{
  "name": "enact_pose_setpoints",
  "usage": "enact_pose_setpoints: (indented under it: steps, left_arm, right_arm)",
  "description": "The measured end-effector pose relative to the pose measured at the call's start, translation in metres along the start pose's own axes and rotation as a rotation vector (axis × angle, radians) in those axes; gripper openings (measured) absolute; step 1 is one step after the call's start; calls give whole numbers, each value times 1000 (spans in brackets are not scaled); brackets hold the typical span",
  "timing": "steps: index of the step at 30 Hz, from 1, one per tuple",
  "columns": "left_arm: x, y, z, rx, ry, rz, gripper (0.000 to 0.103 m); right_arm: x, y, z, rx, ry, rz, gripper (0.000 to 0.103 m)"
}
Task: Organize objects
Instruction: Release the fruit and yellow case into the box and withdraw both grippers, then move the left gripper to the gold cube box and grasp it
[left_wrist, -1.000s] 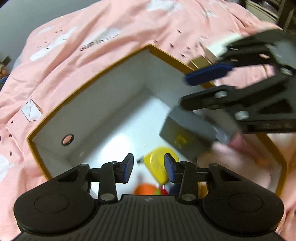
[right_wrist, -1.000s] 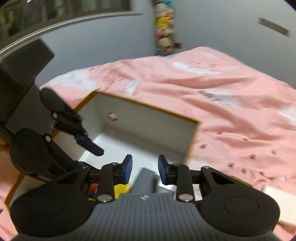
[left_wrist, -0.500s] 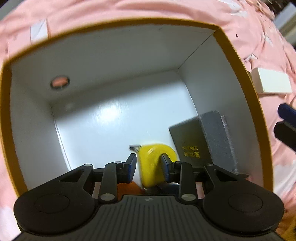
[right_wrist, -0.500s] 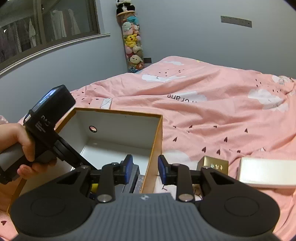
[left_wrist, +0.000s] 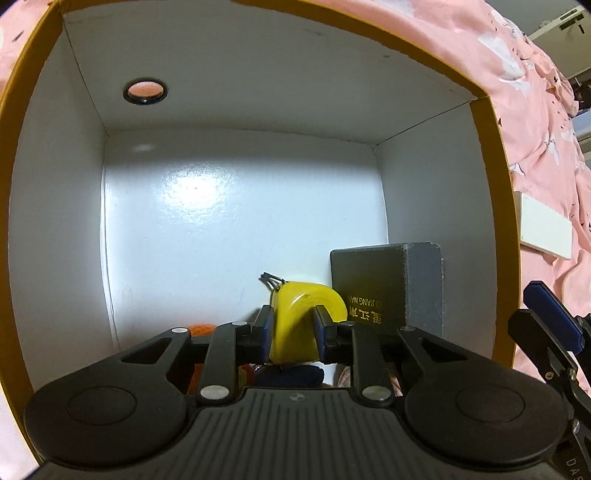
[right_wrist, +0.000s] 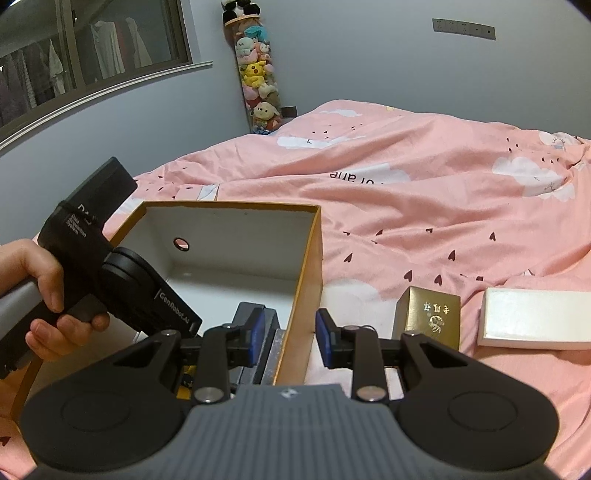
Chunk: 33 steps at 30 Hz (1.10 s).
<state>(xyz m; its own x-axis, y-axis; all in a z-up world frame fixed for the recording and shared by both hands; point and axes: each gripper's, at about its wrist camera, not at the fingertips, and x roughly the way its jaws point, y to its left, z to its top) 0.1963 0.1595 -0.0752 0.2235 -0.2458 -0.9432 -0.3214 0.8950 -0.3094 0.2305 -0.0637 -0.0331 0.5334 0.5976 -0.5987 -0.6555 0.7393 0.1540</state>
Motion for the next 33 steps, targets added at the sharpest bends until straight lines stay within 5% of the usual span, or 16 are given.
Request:
enact_pose_setpoints:
  steps: [4,12,18,21,27,33]
  left_arm:
    - [-16,-13,-10,62,-68,11,26]
    - [-90,-75,-43,375,-319,56,26]
    - [-85,-132,-35,514,-353,-19,29]
    - [-68,-156,-29,544,-342,-30,31]
    - [-23,-190,-7,508,-297,-64,52]
    - [24,-208,20,387,-283,-13,60]
  right_arm:
    - [-6,0,-1,-1,-8,-3,32]
    - [-35,-23,-6,37,-34,-46,33]
    - [-57,-59,-18,46,-14,-145,33]
    - [-66,-79,-24,49,-10,-195,33]
    - [-71,-126,-42,143,-42,-293,33]
    - [-65,-160,-63,293,-96,-274,43]
